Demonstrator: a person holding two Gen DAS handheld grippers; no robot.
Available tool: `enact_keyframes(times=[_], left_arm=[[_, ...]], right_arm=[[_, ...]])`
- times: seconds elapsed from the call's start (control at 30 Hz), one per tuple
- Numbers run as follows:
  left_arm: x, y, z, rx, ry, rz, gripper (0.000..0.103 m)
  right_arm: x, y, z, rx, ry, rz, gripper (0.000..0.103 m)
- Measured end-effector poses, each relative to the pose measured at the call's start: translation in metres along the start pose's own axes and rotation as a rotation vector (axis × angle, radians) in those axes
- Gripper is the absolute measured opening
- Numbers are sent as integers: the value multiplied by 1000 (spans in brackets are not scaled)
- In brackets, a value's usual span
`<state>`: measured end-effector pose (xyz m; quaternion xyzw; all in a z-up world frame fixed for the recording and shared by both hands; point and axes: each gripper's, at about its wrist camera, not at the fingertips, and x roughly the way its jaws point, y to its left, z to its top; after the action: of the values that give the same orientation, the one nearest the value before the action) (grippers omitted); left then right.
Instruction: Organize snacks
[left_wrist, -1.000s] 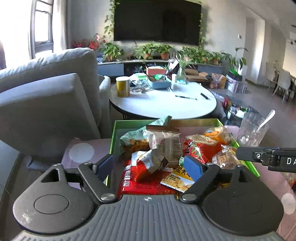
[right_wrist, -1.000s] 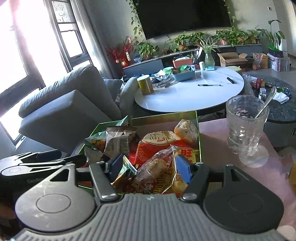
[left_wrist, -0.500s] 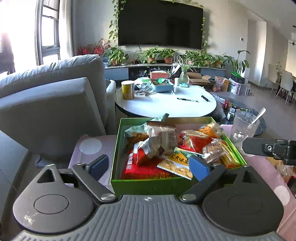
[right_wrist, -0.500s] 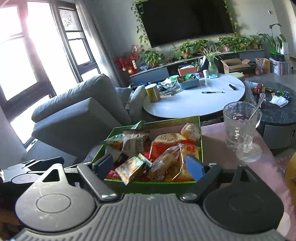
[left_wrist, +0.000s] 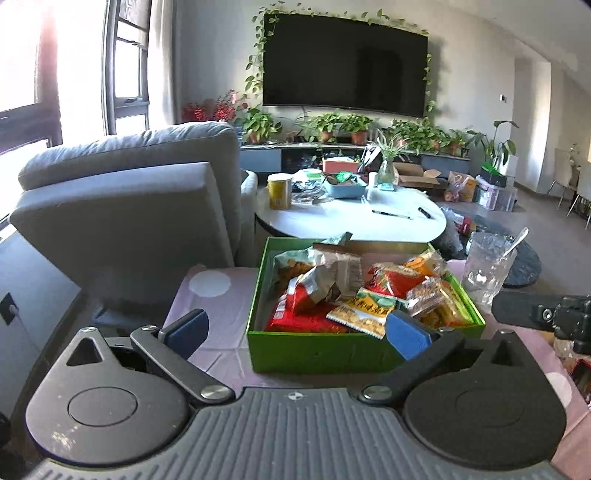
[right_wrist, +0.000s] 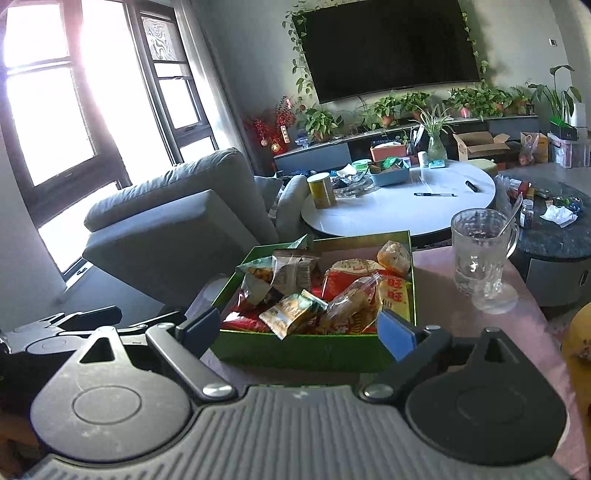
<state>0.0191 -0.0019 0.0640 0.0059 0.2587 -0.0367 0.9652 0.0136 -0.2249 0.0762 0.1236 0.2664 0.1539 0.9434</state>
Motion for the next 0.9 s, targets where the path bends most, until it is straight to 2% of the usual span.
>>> enact_keyframes(times=[0.23,0.47,0.9], left_arm=[[-14,-2,-9,0,-5,8,103],[-22,-9,-16,52,15,83,103],[-26,-22,-25,83,40,56,103]], right_arm=[[-9,7,-8,-15,0,-5,79],[-15,12,-16,-34,5,-24,79],[-17,15,-26,-43,22,-27,80]])
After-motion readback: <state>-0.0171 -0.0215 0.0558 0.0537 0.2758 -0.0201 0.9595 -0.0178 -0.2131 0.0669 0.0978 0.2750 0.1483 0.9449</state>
